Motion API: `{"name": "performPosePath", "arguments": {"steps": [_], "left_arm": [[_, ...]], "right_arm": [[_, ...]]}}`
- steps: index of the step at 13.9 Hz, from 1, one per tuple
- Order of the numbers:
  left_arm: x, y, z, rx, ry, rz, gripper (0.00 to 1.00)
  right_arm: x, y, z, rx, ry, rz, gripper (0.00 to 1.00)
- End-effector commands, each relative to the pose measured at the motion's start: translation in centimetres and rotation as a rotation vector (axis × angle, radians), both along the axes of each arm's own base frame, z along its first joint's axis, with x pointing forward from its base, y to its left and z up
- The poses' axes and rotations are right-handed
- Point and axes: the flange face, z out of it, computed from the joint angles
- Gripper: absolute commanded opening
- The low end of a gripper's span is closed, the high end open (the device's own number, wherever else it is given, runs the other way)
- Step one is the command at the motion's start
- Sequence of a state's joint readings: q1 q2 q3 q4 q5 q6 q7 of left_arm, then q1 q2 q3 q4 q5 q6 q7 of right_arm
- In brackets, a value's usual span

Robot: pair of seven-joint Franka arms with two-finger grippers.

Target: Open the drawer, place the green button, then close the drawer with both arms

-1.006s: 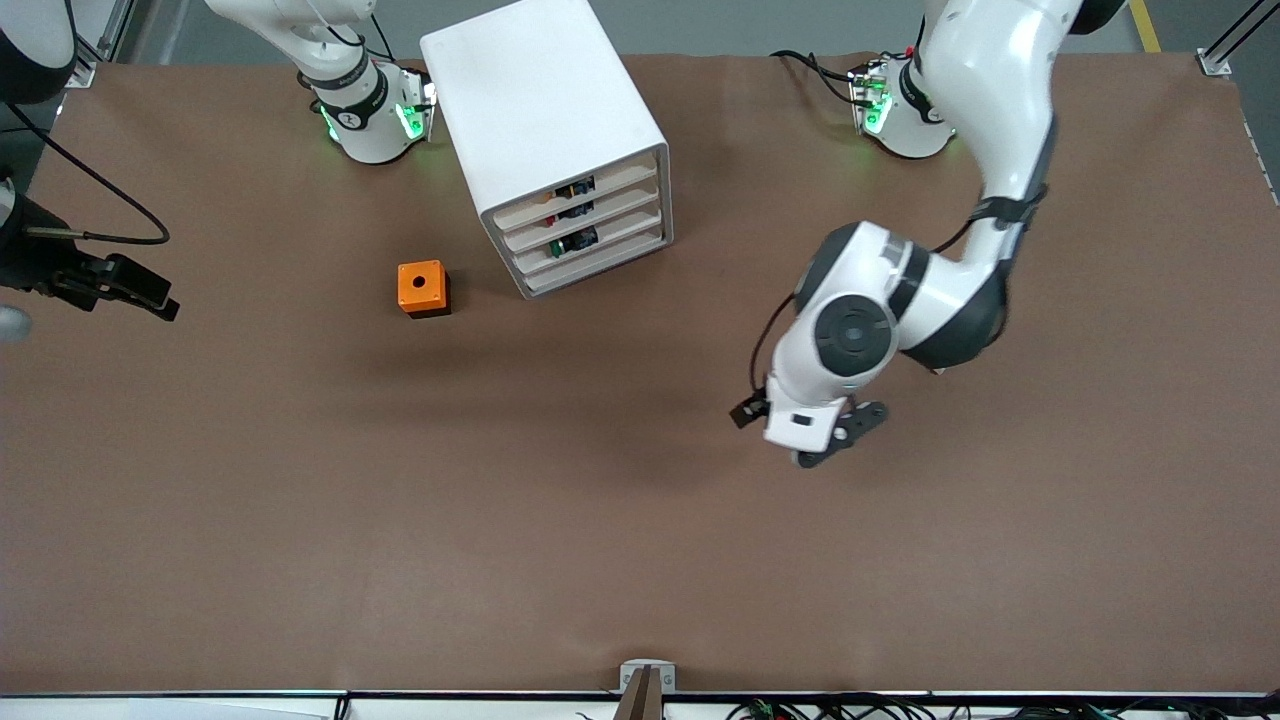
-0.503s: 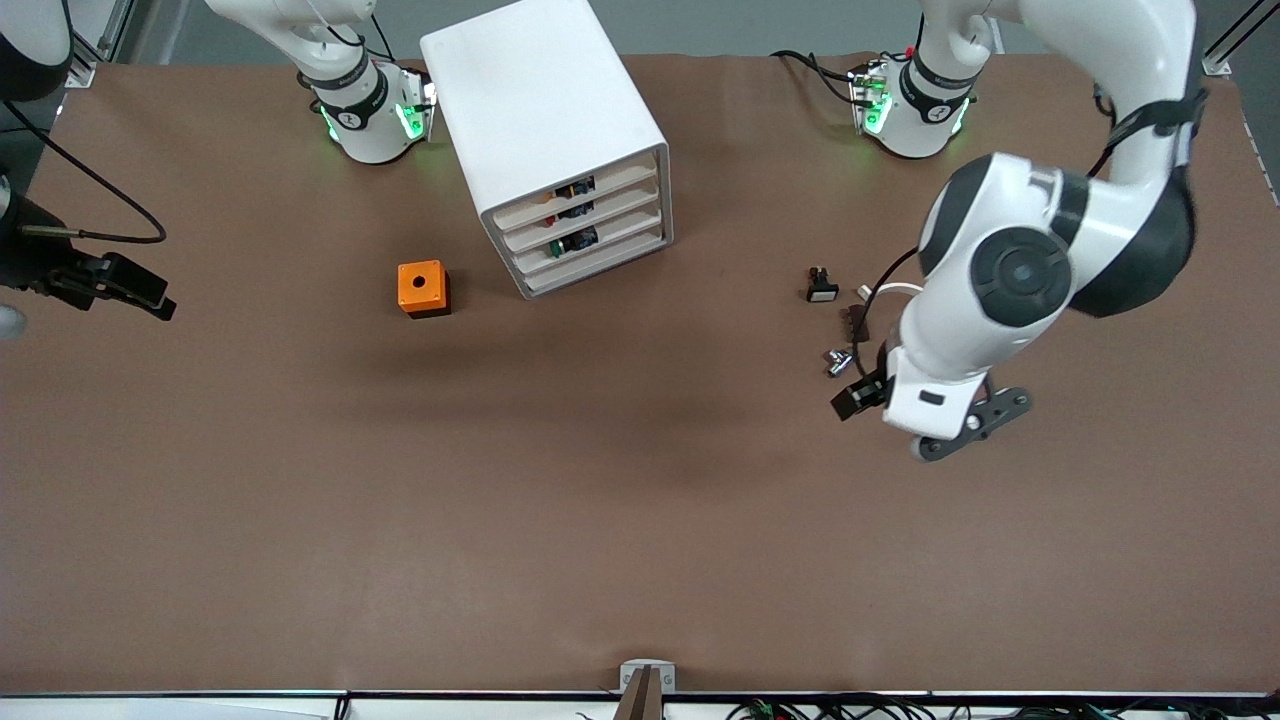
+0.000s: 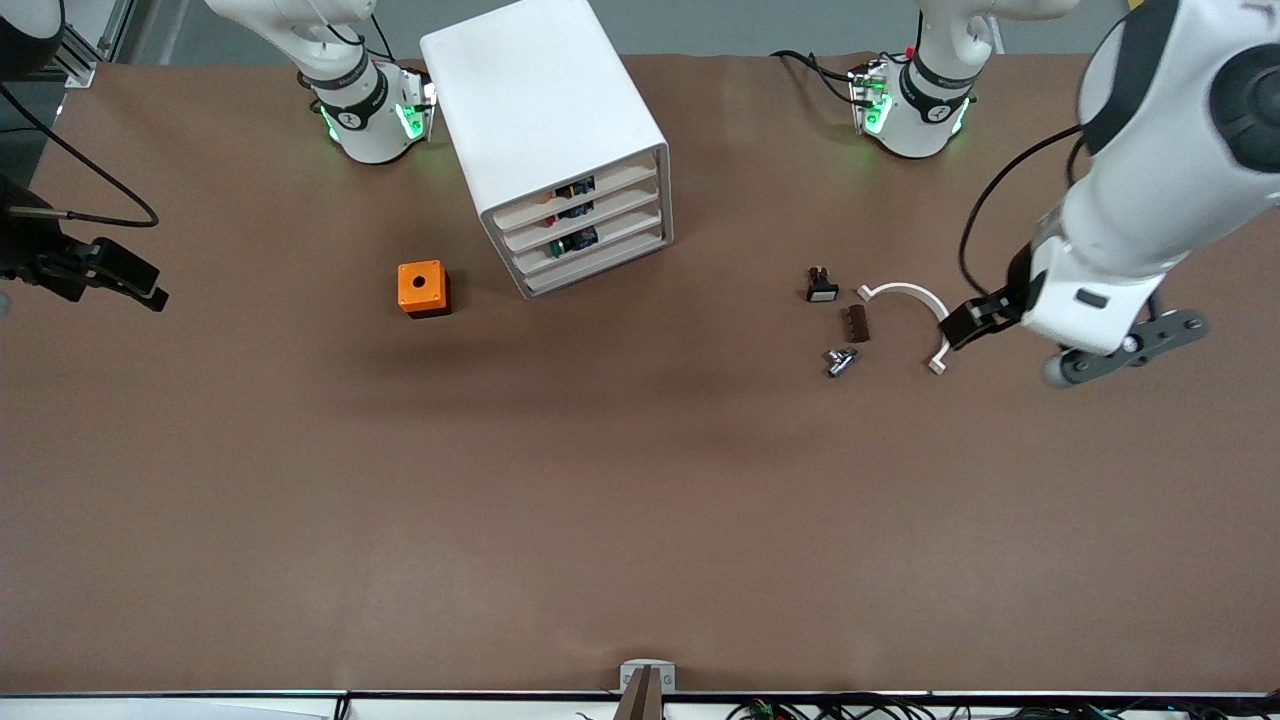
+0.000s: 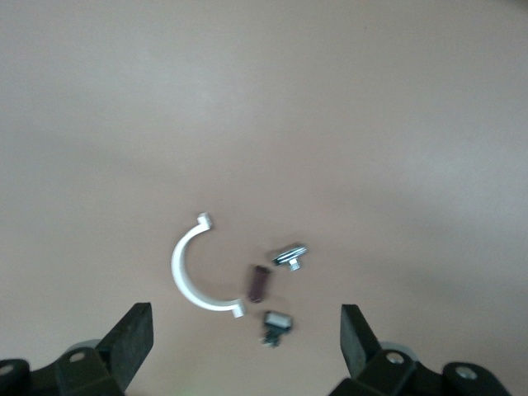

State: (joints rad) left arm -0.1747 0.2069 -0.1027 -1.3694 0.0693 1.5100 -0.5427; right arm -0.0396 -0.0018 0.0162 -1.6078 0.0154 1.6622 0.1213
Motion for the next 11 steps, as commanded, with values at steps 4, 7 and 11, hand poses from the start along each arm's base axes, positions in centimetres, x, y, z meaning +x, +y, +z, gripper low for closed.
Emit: {"name": "performPosePath", "arguments": {"steps": [4,7,11], "left_arm": [[-5.4,6.7,2.8,-0.02,0.007,-0.196,1.0],[-9.4,7.8,3.1,-0.017,-0.017,-0.194,1.0],[-10.6,8.4,3.9,-0.014,-0.002,-0.199,1.0]], "right_arm": [[-0.6,-0.3,0.4,-0.013,0.001,0.009,1.0],[-0.7,-0.3,0.5,-0.01,0.0,0.009,1.0],[-0.7,-0.3,0.5,-0.01,0.0,0.009,1.0]]}}
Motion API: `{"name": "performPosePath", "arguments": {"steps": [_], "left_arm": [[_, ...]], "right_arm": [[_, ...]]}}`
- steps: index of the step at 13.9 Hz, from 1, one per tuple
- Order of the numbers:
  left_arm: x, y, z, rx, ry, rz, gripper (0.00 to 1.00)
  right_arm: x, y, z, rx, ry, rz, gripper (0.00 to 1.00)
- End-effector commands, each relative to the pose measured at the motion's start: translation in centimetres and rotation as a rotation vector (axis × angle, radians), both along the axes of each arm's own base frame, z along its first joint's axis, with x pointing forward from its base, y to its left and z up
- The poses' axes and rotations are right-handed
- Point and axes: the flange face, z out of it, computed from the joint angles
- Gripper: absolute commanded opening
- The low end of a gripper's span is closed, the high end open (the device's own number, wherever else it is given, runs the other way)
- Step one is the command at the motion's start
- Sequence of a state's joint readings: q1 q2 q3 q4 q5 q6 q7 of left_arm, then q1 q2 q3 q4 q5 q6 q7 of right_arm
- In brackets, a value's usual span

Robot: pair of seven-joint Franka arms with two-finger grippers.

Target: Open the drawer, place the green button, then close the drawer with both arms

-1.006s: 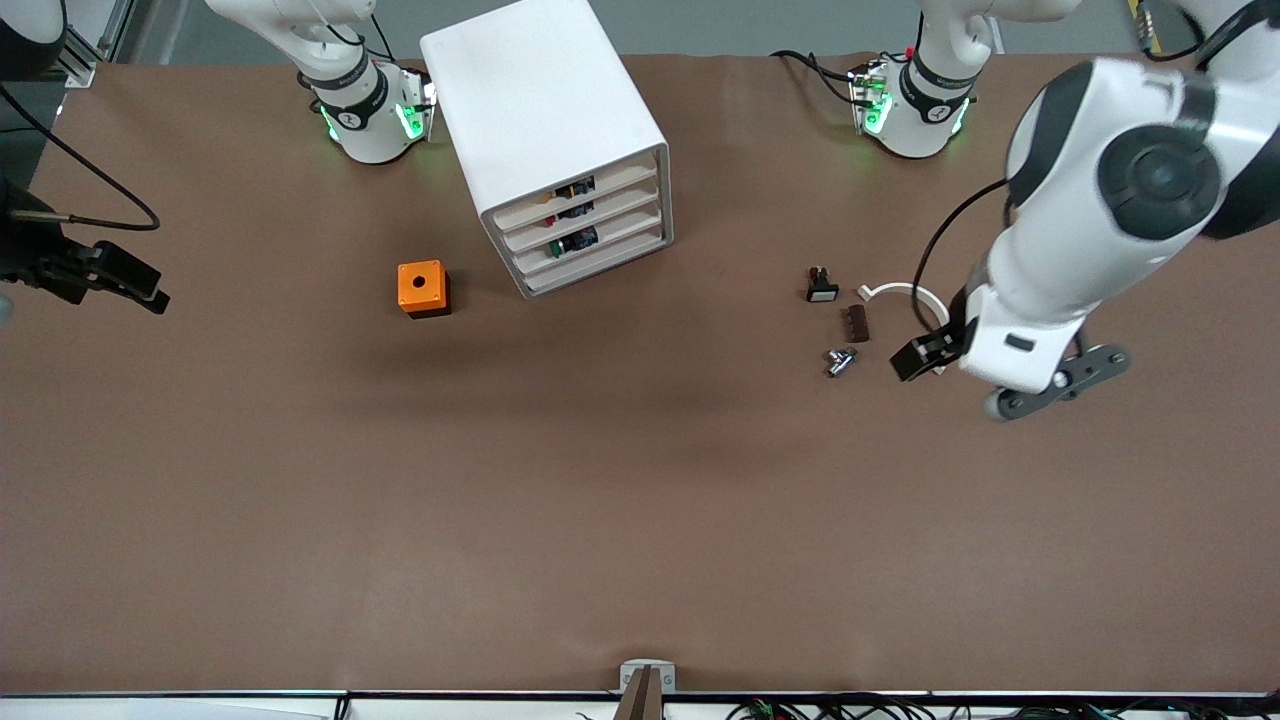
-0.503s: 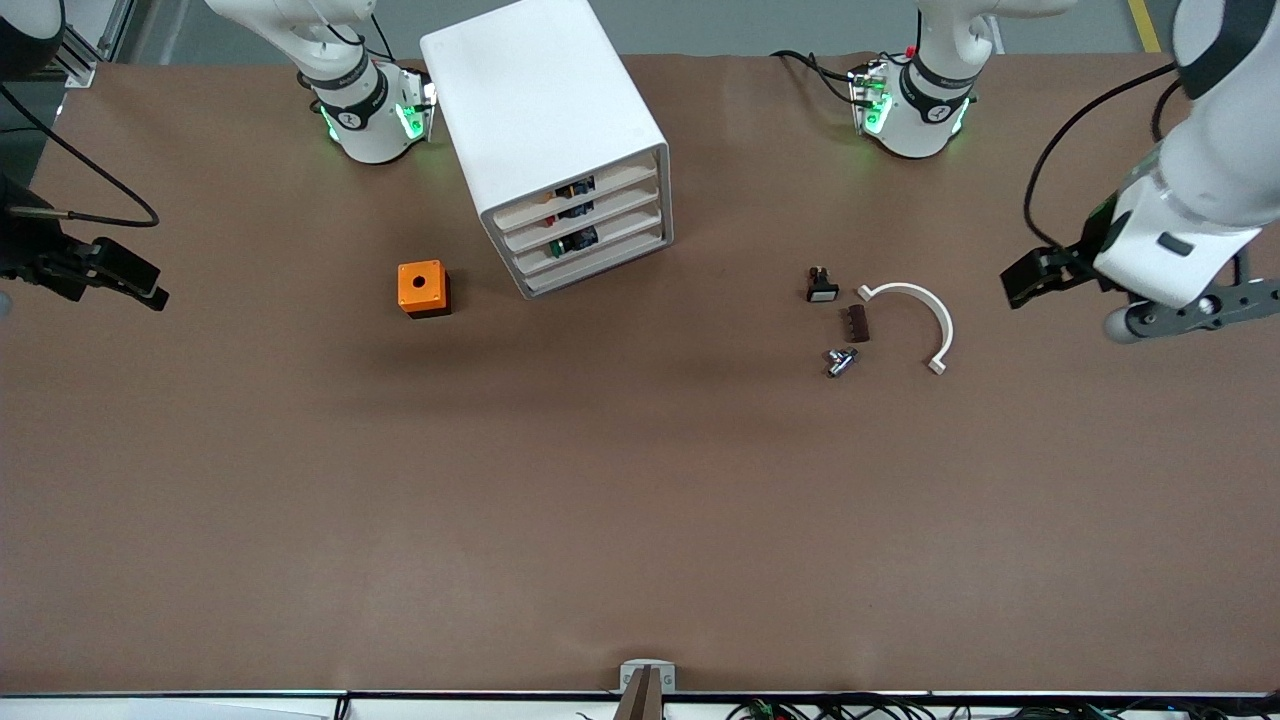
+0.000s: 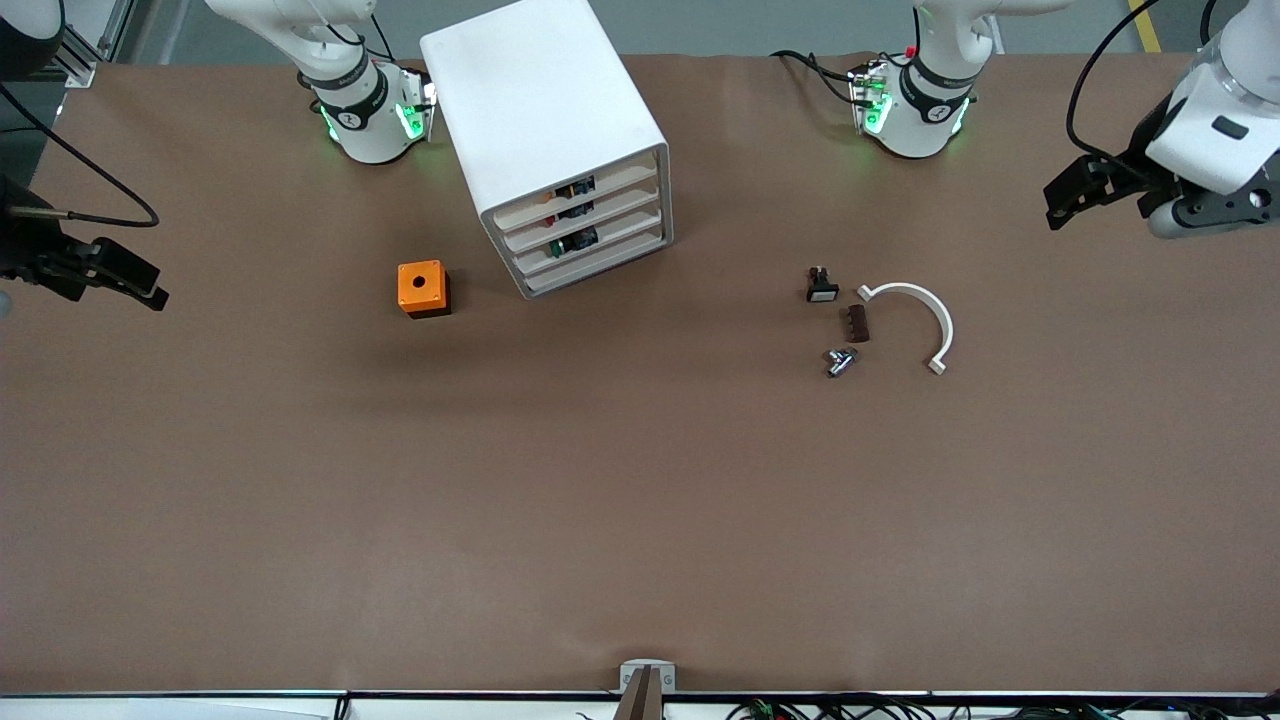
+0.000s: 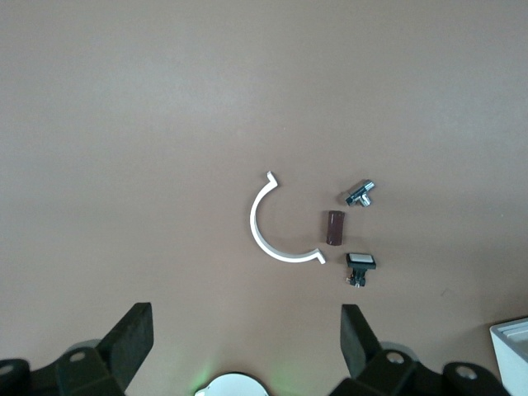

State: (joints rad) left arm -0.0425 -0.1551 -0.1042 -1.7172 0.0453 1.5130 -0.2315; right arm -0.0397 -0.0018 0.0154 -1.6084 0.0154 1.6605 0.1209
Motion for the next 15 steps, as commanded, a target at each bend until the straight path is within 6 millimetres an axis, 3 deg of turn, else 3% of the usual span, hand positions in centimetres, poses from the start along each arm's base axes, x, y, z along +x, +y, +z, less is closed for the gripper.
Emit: {"name": "performPosePath", "arguments": {"steps": [1,7,15], "left_arm": [[-0.9,0.3,0.1,-0.011,-0.005,-0.032,1.0],[-0.4,1.3,1.1,-0.015,-0.004,-0.078,1.0],[0.0,1.1,1.1,-0.018,-0.003,-0.081,1.0]], "right_arm": [[-0.7,-0.2,0.5,-0.01,-0.003,0.009,1.0],[-0.8,-0.3,0.6,-0.009,-0.004,0.006,1.0],[-0.8,-0.4,0.5,-0.009,-0.003,0.004,1.0]]}}
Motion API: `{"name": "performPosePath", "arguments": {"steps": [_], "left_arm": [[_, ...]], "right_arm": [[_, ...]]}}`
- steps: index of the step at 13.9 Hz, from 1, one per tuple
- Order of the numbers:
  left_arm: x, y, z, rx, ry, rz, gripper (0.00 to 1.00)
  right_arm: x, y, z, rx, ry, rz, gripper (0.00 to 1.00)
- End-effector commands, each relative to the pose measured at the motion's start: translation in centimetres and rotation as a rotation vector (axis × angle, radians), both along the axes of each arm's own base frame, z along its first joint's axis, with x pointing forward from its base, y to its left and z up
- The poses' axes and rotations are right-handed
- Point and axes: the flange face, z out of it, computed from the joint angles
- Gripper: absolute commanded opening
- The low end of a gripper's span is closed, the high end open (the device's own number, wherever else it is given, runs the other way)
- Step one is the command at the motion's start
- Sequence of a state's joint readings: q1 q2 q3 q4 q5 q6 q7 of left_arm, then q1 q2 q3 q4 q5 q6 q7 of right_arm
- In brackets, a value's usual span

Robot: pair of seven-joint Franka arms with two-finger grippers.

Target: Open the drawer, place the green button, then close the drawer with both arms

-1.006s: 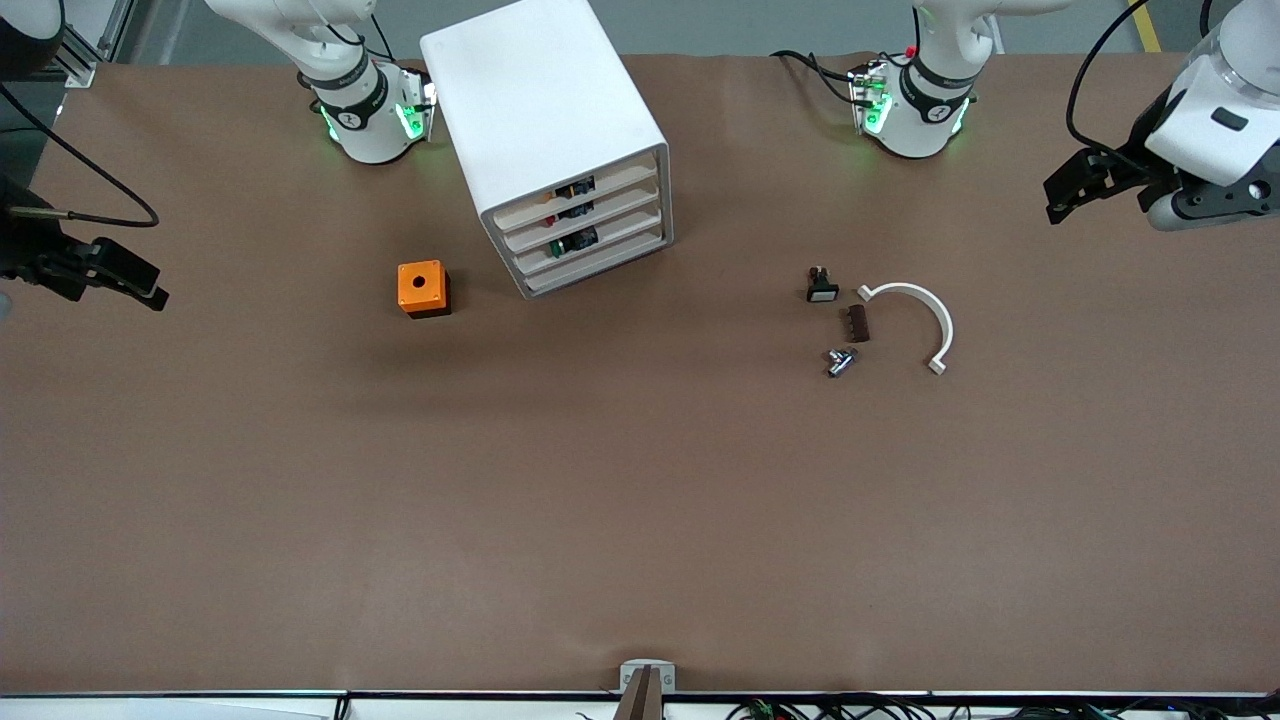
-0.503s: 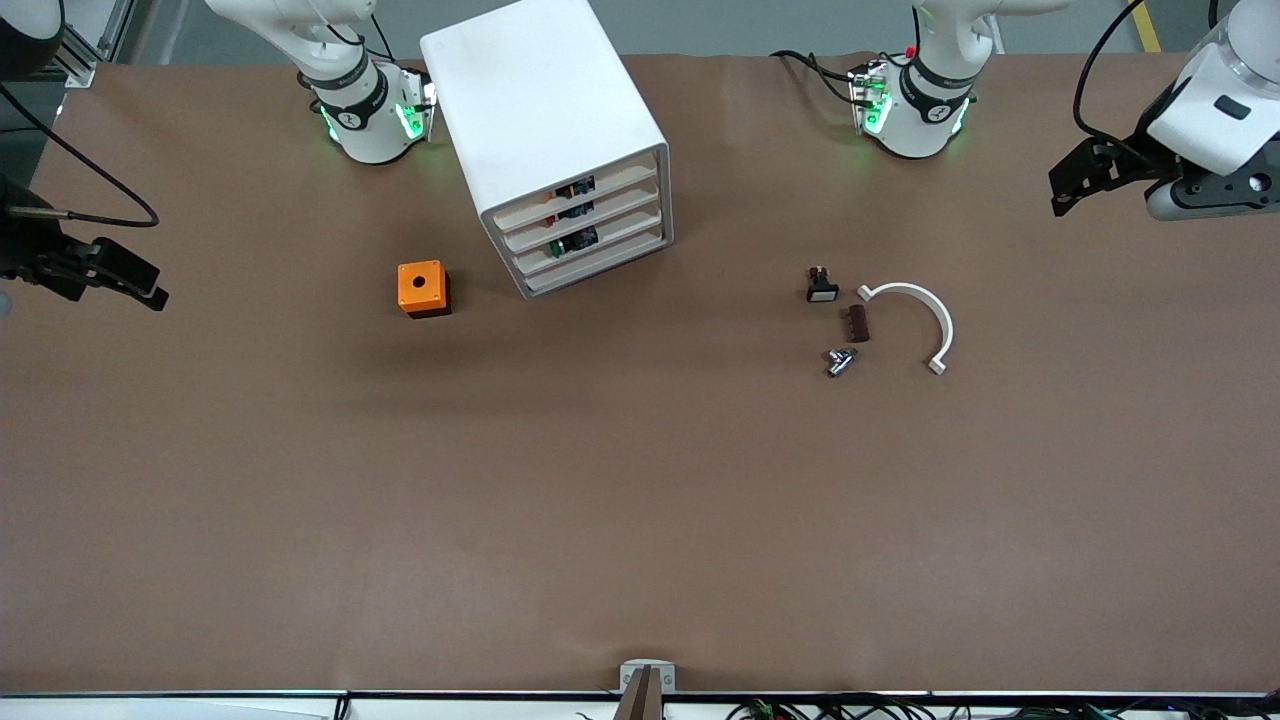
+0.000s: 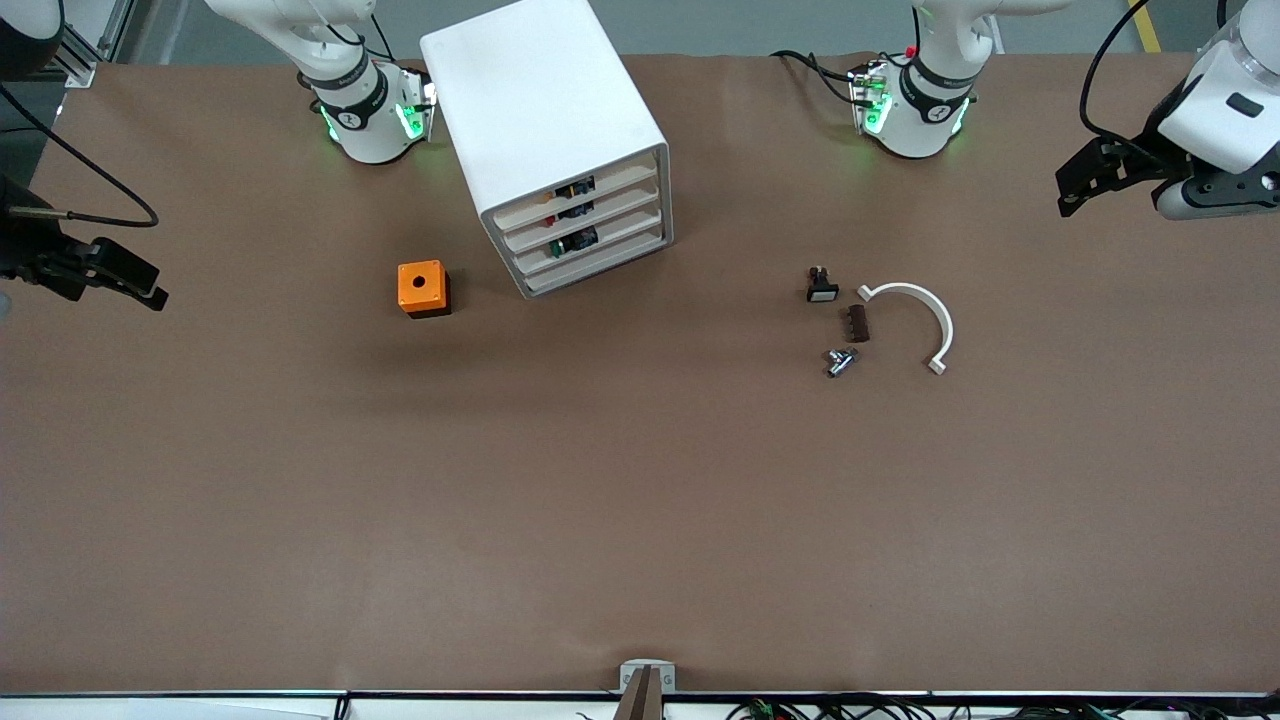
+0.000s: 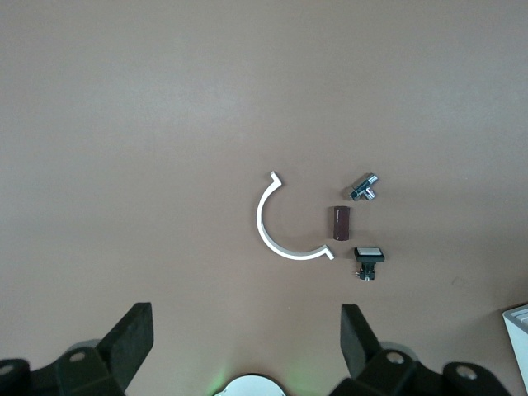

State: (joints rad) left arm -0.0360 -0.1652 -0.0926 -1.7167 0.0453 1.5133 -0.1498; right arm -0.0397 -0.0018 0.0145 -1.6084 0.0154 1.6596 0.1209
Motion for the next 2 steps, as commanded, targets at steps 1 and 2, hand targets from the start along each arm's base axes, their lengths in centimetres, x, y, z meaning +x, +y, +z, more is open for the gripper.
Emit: {"name": "performPosePath", "arguments": {"steps": [1,2], "left_arm": [[0.13,0.21,0.55,-0.014,0.006,-0.016,1.0],[0.12,0.13,0.55,-0.014,0.006,-0.018,1.0]], "right_arm": [[-0.75,-0.35,0.53,-0.009,-0.004,0.005,1.0],[-0.75,-0.34,0.46,-0.007,-0.002,0.005,1.0]]}}
